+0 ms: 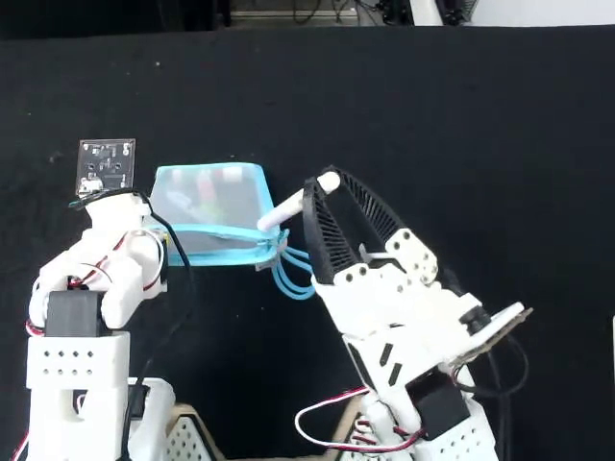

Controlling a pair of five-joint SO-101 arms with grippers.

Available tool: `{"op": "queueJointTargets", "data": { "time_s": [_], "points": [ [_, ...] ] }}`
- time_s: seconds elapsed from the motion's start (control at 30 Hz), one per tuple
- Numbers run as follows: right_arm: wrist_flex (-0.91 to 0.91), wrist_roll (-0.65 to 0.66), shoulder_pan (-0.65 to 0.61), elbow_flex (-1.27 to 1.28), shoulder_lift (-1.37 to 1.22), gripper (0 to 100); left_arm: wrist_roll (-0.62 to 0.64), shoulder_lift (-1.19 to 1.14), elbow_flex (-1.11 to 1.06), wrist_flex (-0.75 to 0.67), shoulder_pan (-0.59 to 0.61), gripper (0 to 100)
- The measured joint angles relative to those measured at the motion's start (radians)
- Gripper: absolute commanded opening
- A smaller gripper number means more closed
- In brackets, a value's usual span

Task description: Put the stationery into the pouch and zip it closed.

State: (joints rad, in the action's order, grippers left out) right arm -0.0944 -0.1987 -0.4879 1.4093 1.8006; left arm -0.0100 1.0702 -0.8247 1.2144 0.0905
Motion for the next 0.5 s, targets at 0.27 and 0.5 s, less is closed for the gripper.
{"op": "queueJointTargets", "data": {
  "time_s": [0.27, 0.5],
  "points": [
    [0.000, 0.000, 0.054, 0.000, 0.000, 1.2, 0.000, 0.000, 0.000, 0.000, 0.000, 3],
    [-0.222, 0.000, 0.198, 0.000, 0.000, 1.4, 0.000, 0.000, 0.000, 0.000, 0.000, 3]
  ]
}}
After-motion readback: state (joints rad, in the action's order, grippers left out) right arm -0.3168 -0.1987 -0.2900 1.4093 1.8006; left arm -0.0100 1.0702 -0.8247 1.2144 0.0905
